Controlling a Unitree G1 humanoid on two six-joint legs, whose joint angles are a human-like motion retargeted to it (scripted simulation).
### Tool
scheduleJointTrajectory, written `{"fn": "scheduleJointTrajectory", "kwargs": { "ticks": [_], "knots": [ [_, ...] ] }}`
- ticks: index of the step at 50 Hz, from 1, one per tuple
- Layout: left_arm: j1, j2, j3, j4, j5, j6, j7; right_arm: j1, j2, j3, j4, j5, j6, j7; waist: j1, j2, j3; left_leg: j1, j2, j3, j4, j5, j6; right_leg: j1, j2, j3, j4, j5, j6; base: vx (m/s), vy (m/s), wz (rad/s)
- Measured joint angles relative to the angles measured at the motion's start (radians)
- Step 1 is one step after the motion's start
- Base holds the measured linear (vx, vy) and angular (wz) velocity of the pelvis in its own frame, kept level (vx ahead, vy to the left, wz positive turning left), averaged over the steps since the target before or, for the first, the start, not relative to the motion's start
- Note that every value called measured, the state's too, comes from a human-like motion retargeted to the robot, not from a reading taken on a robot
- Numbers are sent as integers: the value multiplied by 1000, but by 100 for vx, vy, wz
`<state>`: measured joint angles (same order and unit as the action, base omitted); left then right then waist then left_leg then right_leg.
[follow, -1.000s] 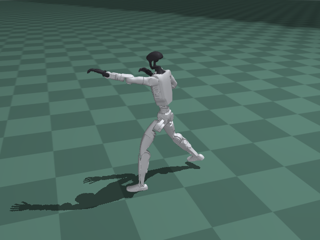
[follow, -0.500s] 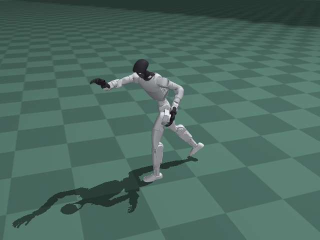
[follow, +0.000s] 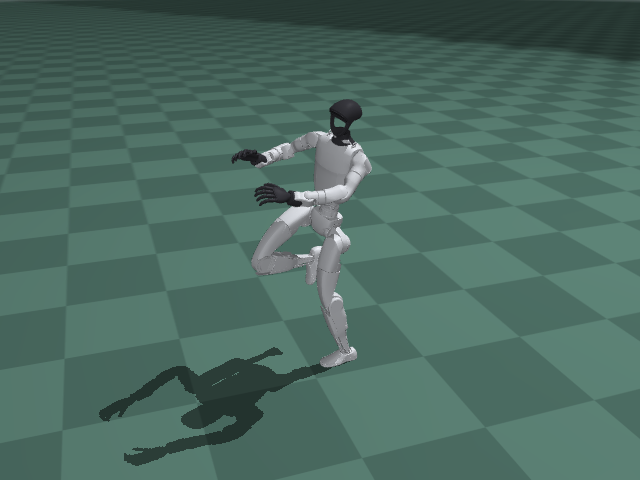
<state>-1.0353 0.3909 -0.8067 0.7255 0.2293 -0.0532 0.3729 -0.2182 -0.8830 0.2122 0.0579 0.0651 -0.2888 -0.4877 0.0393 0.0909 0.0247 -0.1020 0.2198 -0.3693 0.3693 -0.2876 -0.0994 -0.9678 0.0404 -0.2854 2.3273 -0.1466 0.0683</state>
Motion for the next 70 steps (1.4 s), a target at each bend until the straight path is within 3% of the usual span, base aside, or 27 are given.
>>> {"fn": "scheduleJointTrajectory", "kwargs": {
  "ticks": [2, 5, 8, 10, 12, 14, 18, 20, 23, 28, 32, 33, 35, 37, 40, 43, 45, 47, 52, 55, 57, 60, 62, 63, 65, 68, 70],
  "knots": [
    [87, 68, 42, -150, 70, -48, -37, 245, -13, -163, -280, -22, -51, 87, -134, 62, 76, 89, 52, -81, 10, 23, -81, -88, -78, -40, 5, 56, 81, 36, -16, 271],
    [382, 186, 262, -570, 88, -136, -100, 685, 107, -463, -675, -64, -105, 200, -296, 87, 222, 290, 120, -151, -54, 102, -159, -142, -287, -38, -81, 106, 178, 38, -20, 268],
    [777, 201, 492, -895, 9, -206, -143, 943, 322, -631, -866, -64, -111, 292, -385, 76, 314, 460, 159, -133, -103, 123, -162, -214, -529, -16, -263, 95, 193, 39, -15, 175],
    [1028, 183, 625, -1022, -53, -237, -203, 984, 433, -688, -895, -56, -98, 331, -425, 70, 341, 525, 184, -129, -107, 109, -162, -233, -673, -37, -441, 76, 193, 31, -12, 115],
    [1230, 152, 724, -1083, -124, -256, -259, 929, 479, -706, -879, -75, -83, 323, -423, 63, 336, 556, 190, -121, -98, 80, -162, -237, -749, -80, -657, 71, 193, 19, -16, 31],
    [1379, 120, 780, -1111, -186, -273, -288, 827, 482, -677, -849, -112, -71, 292, -376, 61, 308, 567, 175, -94, -78, 40, -162, -255, -724, -97, -896, 93, 193, 8, -24, -70],
    [1520, 131, 797, -1119, -281, -287, -319, 598, 457, -540, -769, -183, -34, 227, -218, 69, 232, 550, 142, -50, -22, -48, -162, -253, -556, 17, -1294, 105, 193, 12, -26, -86],
    [1528, 179, 796, -1118, -317, -276, -333, 500, 450, -476, -733, -222, -10, 211, -136, 67, 206, 536, 140, -61, -1, -77, -162, -202, -538, 78, -1388, 69, 193, 25, -21, 7],
    [1512, 239, 802, -1128, -388, -257, -364, 389, 432, -400, -715, -273, 13, 211, -40, 40, 198, 523, 150, -118, 5, -103, -162, -65, -597, 90, -1428, 36, 192, 27, -27, 78],
    [1487, 227, 838, -1189, -724, -248, -381, 288, 344, -346, -766, -288, 15, 229, 66, -54, 254, 505, 122, -251, -13, -123, -162, 265, -683, 50, -1543, -45, 175, 25, -43, 116],
    [1477, 159, 903, -1223, -1033, -187, -375, 234, 233, -355, -846, -295, 34, 196, 154, -123, 371, 491, 66, -344, -23, -147, -162, 605, -720, -106, -1802, -122, 159, 24, -60, 93],
    [1474, 159, 938, -1187, -985, -193, -270, 216, 187, -366, -860, -298, 42, 165, 180, -122, 388, 469, 79, -358, -19, -166, -162, 673, -693, -159, -1875, -153, 143, 21, -77, 39],
    [1450, 60, 901, -1260, -1489, -191, -434, 159, 94, -349, -864, -280, 53, 180, 244, -97, 406, 422, 123, -360, -1, -218, -161, 789, -593, -241, -2050, -208, 116, 22, -81, 1],
    [1457, 7, 896, -1261, -1692, -190, -484, 115, -21, -346, -857, -285, 67, 169, 308, -93, 405, 374, 136, -347, 20, -269, -142, 821, -528, -246, -2156, -249, 111, 25, -78, -37],
    [1474, -85, 884, -1255, -1876, -186, -551, 58, -188, -331, -825, -294, 77, 126, 379, -73, 410, 327, 117, -316, 52, -311, -107, 770, -520, -183, -2223, -104, 126, 24, -67, -61],
    [1479, -194, 894, -1269, -1856, -156, -585, 70, -218, -347, -793, -264, 67, 96, 371, -23, 407, 334, 100, -262, 48, -269, -80, 641, -544, -64, -2163, 209, 155, 29, -55, -82],
    [1441, -242, 896, -1314, -1800, -141, -571, 112, -153, -388, -790, -231, 58, 113, 308, 25, 385, 343, 132, -215, 35, -203, -93, 564, -517, -25, -2074, 253, 149, 39, -54, -85],
    [1341, -214, 882, -1382, -1632, -175, -508, 167, -30, -421, -800, -196, 37, 150, 201, 71, 356, 356, 181, -135, 16, -104, -122, 491, -468, -11, -1964, 183, 110, 45, -54, -101],
    [883, 184, 816, -1461, -905, -209, -212, 294, 229, -367, -805, -127, 22, 197, -177, 94, 293, 385, 207, 228, -11, 154, -162, 353, -332, 56, -1900, 114, 47, 44, -40, -159],
    [332, 494, 558, -1316, -577, -132, -35, 373, 248, -337, -798, -98, 20, 200, -455, 62, 279, 372, 161, 418, -36, 285, -162, 323, -324, 90, -1946, 118, 60, 37, -18, -75],
    [-210, 581, 221, -950, -381, -57, -13, 423, 213, -352, -791, -43, 1, 180, -617, 64, 281, 332, 160, 484, -34, 342, -162, 312, -327, 78, -1969, 118, 62, 30, -12, 9],
    [-898, 430, -341, -27, -51, 59, 62, 428, 136, -379, -762, -43, -8, 143, -824, 83, 329, 286, 189, 539, -44, 398, -162, 314, -325, 32, -1991, 103, 49, 27, -10, 40],
    [-1053, 270, -496, 528, 126, 122, -117, 438, 115, -399, -783, -46, -13, 154, -923, 98, 368, 290, 192, 592, -84, 428, -162, 316, -323, 17, -2002, 93, 32, 26, -5, 13],
    [-1095, 235, -510, 676, 180, 107, -262, 429, 115, -401, -792, -49, -8, 177, -957, 92, 373, 299, 167, 624, -117, 438, -162, 312, -331, 28, -2013, 94, 35, 23, 2, -30],
    [-1153, 269, -537, 666, 197, 60, -379, 426, 148, -411, -816, -61, -4, 194, -980, 75, 379, 332, 107, 666, -189, 437, -162, 309, -331, 63, -2039, 101, 42, 21, 1, -83],
    [-1135, 414, -549, 249, 92, 40, 41, 436, 266, -358, -825, -192, -2, 39, -898, 73, 417, 393, 90, 669, -232, 396, -162, 363, -254, 97, -2089, 108, 34, 20, -13, -128],
    [-1047, 440, -449, 18, 83, 28, 231, 411, 312, -301, -761, -309, 26, -58, -822, 89, 426, 382, 110, 651, -186, 346, -157, 412, -214, 99, -2122, 111, 20, 17, -15, -63]
  ]
}}
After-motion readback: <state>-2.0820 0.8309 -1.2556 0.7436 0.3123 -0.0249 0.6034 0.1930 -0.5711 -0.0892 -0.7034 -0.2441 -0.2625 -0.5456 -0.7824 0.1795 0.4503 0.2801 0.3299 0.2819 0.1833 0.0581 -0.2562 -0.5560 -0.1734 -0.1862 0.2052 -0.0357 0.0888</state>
